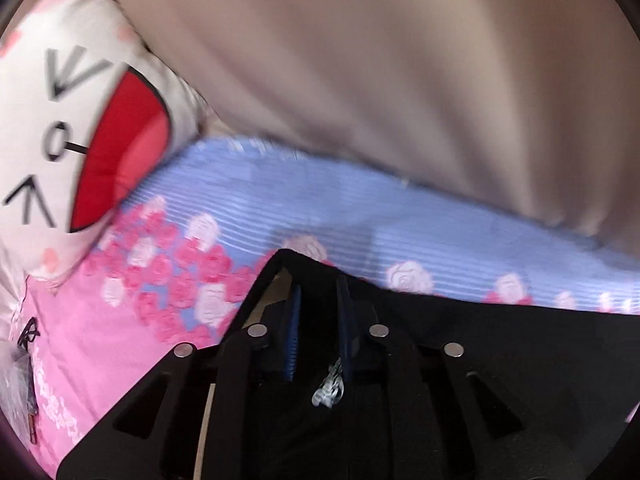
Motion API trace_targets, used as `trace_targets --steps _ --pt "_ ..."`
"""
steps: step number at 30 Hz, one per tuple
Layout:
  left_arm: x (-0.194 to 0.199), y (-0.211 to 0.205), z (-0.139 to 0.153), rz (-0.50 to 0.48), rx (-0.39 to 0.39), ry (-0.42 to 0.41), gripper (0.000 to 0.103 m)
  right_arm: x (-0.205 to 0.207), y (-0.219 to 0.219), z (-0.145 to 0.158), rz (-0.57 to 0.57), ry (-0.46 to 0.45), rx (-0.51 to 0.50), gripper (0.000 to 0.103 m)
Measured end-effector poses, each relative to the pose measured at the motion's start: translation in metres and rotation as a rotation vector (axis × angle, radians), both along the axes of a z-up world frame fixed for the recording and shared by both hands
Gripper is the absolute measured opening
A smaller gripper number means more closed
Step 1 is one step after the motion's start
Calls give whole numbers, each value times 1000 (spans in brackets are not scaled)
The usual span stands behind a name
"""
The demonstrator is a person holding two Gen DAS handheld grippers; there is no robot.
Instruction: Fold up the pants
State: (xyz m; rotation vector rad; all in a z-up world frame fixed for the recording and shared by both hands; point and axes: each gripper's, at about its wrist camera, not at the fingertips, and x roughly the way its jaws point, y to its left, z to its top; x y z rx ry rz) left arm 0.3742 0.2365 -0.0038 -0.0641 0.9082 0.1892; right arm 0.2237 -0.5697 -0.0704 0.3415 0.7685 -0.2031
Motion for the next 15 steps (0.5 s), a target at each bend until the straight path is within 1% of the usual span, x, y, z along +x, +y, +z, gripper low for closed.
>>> trace_targets --steps 2,5,7,9,11,12,14,15 --pt "-22 0 22 -17 -27 -38 14 -15 1 18 8 -45 -4 12" --pt "-59 -1 53 -55 -42 -89 14 -44 4 40 17 -95 -16 12" --pt "-82 -2 68 -74 -67 -118 14 -57 11 48 31 -127 -26 12" --pt "-114 -3 83 -95 -83 -157 14 -81 17 60 67 -179 -45 12" --pt "-142 -1 90 -110 -88 -175 14 -111 26 68 99 -214 -65 12" --pt "-164 0 92 -122 -91 -179 14 -122 29 69 107 -224 -73 12" --pt "-193 5 89 -129 -93 -176 14 -151 33 67 123 -243 -88 13" --pt "-211 9 82 -131 -90 -162 14 -166 34 61 120 -238 -100 13"
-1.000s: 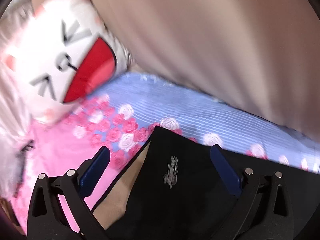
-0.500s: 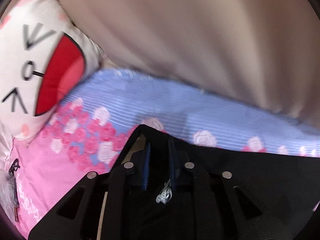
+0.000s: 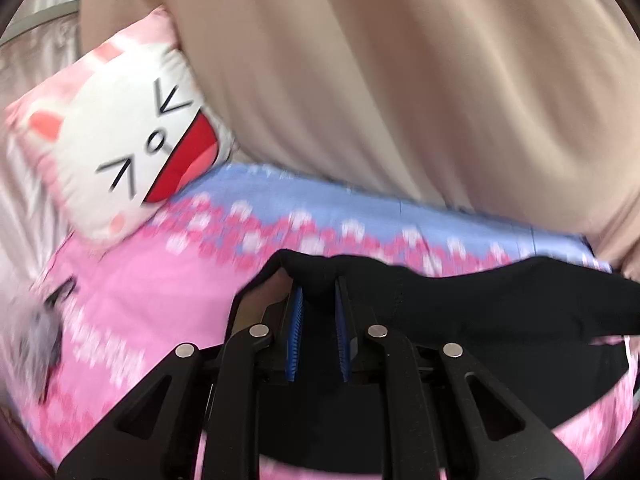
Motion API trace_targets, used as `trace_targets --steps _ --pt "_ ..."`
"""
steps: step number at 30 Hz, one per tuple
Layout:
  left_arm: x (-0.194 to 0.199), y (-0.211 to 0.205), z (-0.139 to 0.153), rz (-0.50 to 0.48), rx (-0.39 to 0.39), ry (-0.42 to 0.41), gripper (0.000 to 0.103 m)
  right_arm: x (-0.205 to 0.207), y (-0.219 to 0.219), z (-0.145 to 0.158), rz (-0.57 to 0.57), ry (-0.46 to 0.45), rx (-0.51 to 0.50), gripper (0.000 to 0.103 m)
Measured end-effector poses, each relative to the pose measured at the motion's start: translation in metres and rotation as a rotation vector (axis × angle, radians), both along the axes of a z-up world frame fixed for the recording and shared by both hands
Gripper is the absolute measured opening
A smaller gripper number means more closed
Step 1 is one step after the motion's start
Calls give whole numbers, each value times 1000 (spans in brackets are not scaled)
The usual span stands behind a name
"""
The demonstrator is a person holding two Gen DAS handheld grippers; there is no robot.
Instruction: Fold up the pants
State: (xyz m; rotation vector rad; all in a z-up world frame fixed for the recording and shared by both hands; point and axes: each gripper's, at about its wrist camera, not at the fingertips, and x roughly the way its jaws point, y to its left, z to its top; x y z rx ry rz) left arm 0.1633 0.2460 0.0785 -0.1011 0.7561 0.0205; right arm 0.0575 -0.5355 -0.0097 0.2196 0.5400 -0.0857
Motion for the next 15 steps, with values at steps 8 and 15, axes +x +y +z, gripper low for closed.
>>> trace_targets --steps 8,15 --pt "-83 27 -89 73 22 196 14 -55 5 -83 -34 100 43 13" --pt "-110 44 -101 181 22 219 8 -84 3 -98 -68 119 64 34"
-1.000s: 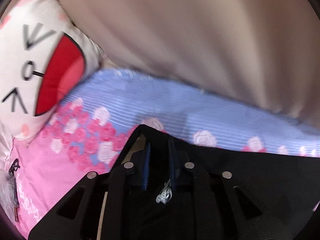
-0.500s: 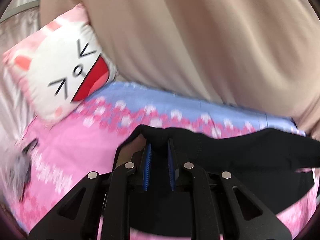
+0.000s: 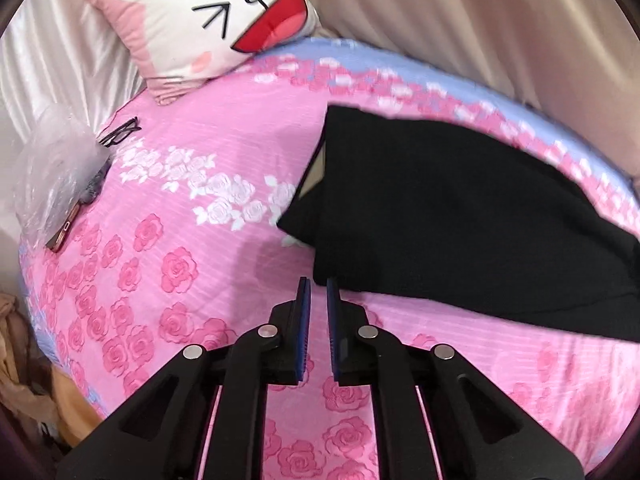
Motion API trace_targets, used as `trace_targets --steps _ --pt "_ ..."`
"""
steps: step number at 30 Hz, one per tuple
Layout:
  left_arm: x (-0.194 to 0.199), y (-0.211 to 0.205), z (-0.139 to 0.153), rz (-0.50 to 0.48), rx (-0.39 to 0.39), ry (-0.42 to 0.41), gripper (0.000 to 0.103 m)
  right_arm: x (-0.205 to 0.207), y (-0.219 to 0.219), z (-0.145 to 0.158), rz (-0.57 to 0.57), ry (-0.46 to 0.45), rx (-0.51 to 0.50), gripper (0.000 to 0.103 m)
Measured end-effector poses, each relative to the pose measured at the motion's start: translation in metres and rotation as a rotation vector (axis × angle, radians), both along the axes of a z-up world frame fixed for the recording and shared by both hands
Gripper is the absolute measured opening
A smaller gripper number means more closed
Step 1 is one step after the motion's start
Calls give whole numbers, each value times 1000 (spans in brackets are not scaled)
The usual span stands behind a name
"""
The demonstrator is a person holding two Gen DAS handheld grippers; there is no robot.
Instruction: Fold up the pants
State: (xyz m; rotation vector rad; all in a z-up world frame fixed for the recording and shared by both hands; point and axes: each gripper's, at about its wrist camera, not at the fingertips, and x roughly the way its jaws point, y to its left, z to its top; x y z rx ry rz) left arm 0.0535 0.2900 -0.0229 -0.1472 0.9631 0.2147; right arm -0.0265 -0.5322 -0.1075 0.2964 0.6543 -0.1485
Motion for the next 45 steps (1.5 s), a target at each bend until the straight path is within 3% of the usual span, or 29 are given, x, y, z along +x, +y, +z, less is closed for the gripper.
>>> trace_targets --steps 4,6,8,10,14,18,23,24,25,26,27,33,35,38,39,41,45 --pt "-7 -21 44 -4 87 -114 12 -34 10 3 -23 8 -30 56" --pt "-6 -42 62 -25 116 -173 27 -53 6 3 -55 5 1 56" --pt "1 -69 73 -69 104 -214 60 -73 -3 6 -77 -34 78 57" --pt "8 -91 76 -113 87 -234 67 -89 -9 15 -82 -88 143 69" --pt "21 -143 67 -225 34 -234 67 -99 -12 30 -68 -124 166 72" --pt "27 -176 51 -264 3 -202 68 -93 -10 12 -107 2 183 72" --pt "30 -201 36 -290 44 -175 70 -79 4 -32 -98 121 217 72" --pt "30 -201 34 -288 44 -171 71 -72 13 -41 -69 136 230 66" --pt "29 -202 32 -288 42 -166 71 -66 20 -46 -45 143 229 39" --pt "30 -201 29 -282 46 -157 71 -60 32 -46 -45 162 150 17" --pt "30 -200 29 -273 52 -153 71 -55 39 -43 -32 191 94 9" --pt "31 -181 34 -208 86 -167 73 -44 8 47 -106 8 -80 11" --pt "31 -175 32 -185 92 -173 80 -17 -23 30 -135 87 -123 22" --pt "33 -167 26 -155 114 -155 81 8 -58 -21 -268 270 -95 25" --pt "34 -162 23 -139 119 -139 81 0 -60 -28 -301 249 -50 25" --pt "35 -153 19 -113 110 -121 81 -25 -40 -21 -292 107 13 26" --pt "41 -133 7 -38 65 -84 82 -40 23 -21 -154 60 74 27"
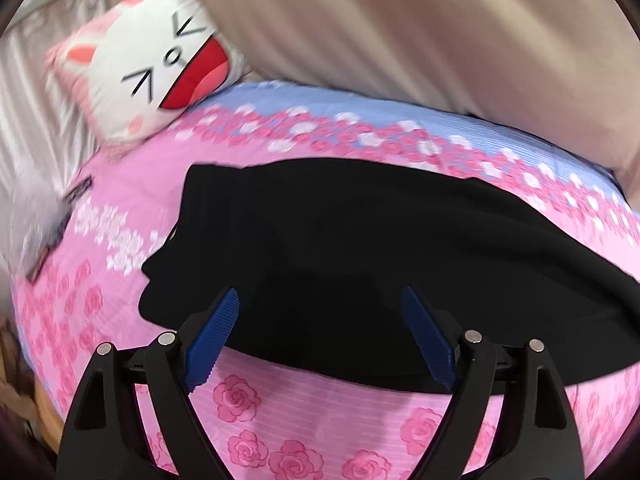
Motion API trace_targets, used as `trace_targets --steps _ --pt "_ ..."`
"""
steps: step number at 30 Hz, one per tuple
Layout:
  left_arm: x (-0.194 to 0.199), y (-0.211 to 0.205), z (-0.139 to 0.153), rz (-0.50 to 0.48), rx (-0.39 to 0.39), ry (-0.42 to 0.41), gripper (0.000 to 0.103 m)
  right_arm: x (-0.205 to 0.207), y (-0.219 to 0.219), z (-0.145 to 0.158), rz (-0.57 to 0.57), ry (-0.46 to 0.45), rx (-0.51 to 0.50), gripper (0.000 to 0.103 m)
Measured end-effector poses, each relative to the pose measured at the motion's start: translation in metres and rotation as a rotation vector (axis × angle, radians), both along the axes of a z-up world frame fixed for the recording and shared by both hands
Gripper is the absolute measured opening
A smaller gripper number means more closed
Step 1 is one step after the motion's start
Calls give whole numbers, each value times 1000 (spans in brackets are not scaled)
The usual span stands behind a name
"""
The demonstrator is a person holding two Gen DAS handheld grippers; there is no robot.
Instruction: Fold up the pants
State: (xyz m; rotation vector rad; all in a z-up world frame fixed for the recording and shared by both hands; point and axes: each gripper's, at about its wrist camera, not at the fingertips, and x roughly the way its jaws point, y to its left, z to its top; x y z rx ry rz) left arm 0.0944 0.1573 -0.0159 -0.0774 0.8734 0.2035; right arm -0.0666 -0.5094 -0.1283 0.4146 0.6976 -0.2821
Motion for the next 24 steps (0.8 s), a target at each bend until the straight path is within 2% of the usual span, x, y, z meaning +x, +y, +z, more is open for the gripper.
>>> trace_targets --steps 5,7,9,11,13,15,17,18,19,20,22,24 --pt "6 16 -21 86 -62 45 82 4 90 3 200 -46 142 30" --pt "7 22 -27 98 -66 56 82 18 131 5 319 -57 216 36" --pt "7 27 -29 98 -68 53 82 43 173 6 418 -44 263 36" --pt "7 31 -29 90 -69 46 82 66 198 6 482 -40 312 38" --pt "8 40 -30 97 -69 40 82 95 222 2 523 -32 360 43" --pt "10 47 -33 96 -77 52 82 121 239 -4 519 -7 365 56" --pt "15 53 -37 88 -72 73 82 141 247 -9 507 13 386 57" --pt "17 55 -40 87 -55 83 82 146 249 -8 488 -24 382 45" --pt "19 57 -43 88 -37 91 82 147 251 -7 473 -26 367 4" --pt "21 60 -45 92 -24 97 82 154 249 -6 458 -7 363 6" --pt "25 63 -48 85 2 106 82 148 247 -3 455 -19 432 6" --pt "27 65 -48 73 18 102 82 120 250 14 475 -35 394 6"
